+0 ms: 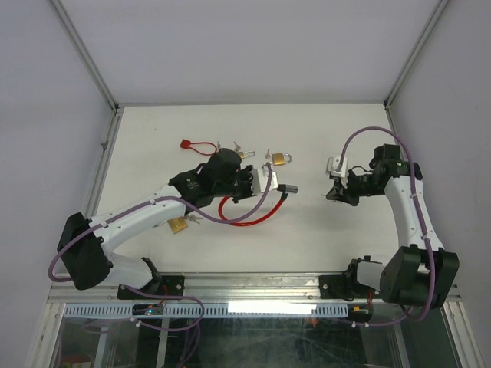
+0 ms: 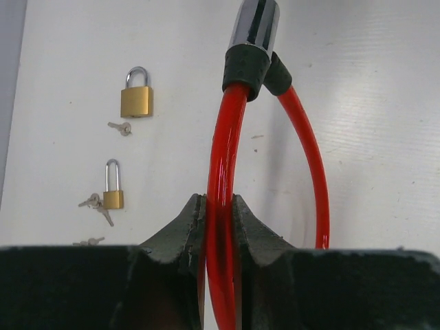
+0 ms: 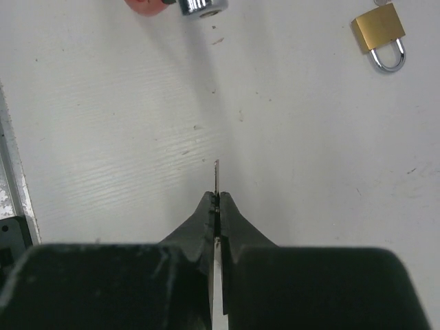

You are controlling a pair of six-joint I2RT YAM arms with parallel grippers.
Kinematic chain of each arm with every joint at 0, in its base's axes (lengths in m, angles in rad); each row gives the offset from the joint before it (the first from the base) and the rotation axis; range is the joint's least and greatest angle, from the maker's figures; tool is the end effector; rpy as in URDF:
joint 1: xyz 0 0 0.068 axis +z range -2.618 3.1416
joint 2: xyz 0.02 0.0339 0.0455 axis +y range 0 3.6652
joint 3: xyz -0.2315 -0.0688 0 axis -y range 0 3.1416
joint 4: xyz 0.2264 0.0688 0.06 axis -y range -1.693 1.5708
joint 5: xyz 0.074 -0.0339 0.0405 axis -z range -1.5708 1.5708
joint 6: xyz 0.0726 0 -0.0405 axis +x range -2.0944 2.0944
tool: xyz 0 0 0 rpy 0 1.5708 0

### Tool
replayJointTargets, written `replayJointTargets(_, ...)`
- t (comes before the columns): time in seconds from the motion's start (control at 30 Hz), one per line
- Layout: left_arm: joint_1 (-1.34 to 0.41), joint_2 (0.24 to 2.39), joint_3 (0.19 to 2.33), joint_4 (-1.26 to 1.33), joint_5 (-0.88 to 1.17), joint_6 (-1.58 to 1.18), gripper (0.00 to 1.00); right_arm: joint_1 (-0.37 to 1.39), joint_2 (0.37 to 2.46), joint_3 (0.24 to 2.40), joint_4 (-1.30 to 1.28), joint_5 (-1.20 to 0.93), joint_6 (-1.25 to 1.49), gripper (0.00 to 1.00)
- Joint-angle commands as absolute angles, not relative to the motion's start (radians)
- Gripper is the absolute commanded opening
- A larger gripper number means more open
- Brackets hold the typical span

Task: Lock with the key
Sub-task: Remove the key from the lock, then place the lock at the center of the board.

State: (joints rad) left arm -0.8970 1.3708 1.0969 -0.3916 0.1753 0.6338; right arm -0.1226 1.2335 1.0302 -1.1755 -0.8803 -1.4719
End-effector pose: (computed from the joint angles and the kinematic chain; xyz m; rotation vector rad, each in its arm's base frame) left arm 0.1914 -0.2600 0.2471 1.6237 1.5516 -0.3387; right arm 0.2055 0.0311 0.2270 -1.5293 1.7438 0.6028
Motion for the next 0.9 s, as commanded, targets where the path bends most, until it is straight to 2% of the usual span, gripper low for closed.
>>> replayJointTargets(0.0, -0.905, 1.368, 1.157, -0.303, 0.216, 0.615, 0.00, -0.121, 1.118, 0.994, -1.093, -0.932, -1.442, 0.00)
replayJointTargets(0.2, -0.796, 1.436, 1.269, -0.260, 0.522, 0.284, 0.00, -0.158, 1.284, 1.027, -0.896, -0.994, -1.105, 0.00)
replayJointTargets(0.3, -0.745, 1.496, 1.286, -0.167, 0.577, 0.079, 0.00, -0.211, 1.399, 1.069, -0.890, -1.102, -1.038, 0.00)
replayJointTargets(0.53, -0.666, 1.690, 1.336, 0.070, 0.539, -0.332, 0.00, -0.351, 1.433, 0.994, -0.521, -1.107, -0.779, 0.00)
replayJointTargets(0.87, -0.692, 2.132, 1.568, 0.440, 0.412, -0.724, 0.00, -0.448, 1.612, 1.055, -0.569, -1.078, -0.884, 0.00)
